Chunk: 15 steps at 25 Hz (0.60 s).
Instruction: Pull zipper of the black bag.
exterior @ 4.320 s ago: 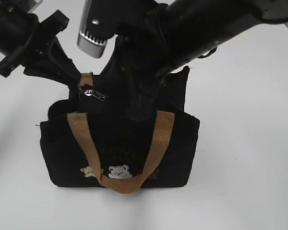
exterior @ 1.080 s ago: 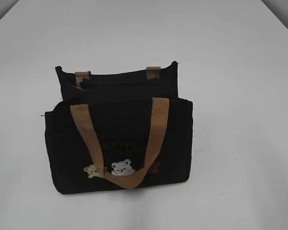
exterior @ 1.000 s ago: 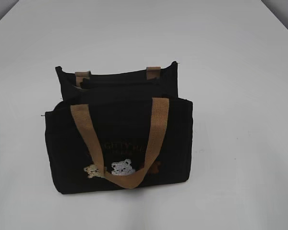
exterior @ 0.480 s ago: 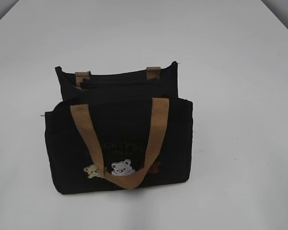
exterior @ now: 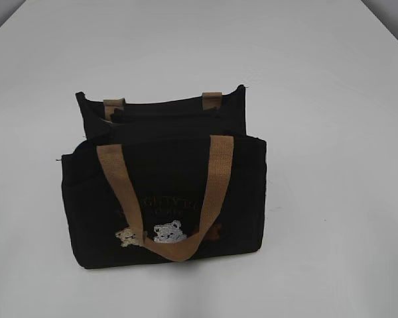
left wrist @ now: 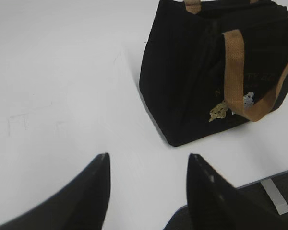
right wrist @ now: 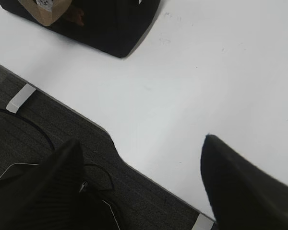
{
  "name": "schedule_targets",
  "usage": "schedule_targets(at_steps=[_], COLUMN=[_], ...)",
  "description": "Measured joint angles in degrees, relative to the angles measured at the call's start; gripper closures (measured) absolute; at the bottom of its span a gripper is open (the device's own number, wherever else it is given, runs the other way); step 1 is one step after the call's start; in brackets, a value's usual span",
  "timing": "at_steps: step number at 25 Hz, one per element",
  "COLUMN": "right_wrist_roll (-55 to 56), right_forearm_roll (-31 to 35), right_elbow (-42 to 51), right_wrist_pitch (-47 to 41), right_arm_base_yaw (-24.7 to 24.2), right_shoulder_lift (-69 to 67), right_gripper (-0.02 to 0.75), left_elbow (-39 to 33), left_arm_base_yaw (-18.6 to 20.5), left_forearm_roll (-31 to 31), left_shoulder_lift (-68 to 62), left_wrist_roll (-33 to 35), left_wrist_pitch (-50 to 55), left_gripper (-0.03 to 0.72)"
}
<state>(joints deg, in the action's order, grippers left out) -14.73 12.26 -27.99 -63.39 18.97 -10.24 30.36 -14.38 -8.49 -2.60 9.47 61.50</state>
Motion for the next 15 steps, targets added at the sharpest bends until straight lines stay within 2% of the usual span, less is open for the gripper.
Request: schedule_targets(at_steps=[4, 6, 8, 12, 15], right_wrist_roll=[0.0, 0.0, 0.0, 0.0, 0.0], right_forearm_roll=[0.0, 0.1, 0.2, 0.2, 0.2], right_elbow=[0.0, 0.0, 0.0, 0.1, 0.1], right_wrist_pitch=[0.0, 0.0, 0.0, 0.0, 0.0], right_arm_base_yaw=[0.0, -1.9, -5.8, -14.6, -17.4], right_shoulder_lift=[0.0, 0.0, 0.0, 2.2, 5.7], right_gripper=[0.148, 0.148, 0.148, 0.148, 0.148], left_elbow=[0.0, 0.0, 0.0, -0.1, -0.1], left_arm_base_yaw=[0.0, 0.6, 2.9, 10.6, 13.6], left_forearm_roll=[0.0, 0.0, -0.1, -0.1, -0.1], left_shoulder_lift=[0.0, 0.5, 1.0, 2.4, 3.0], left_wrist_roll=[0.0, 0.0, 0.0, 0.0, 0.0], left_wrist_pitch=[-0.1, -0.1, -0.2, -0.4, -0.4], left_gripper=[0.316, 0.332, 0.354, 0.396, 0.414])
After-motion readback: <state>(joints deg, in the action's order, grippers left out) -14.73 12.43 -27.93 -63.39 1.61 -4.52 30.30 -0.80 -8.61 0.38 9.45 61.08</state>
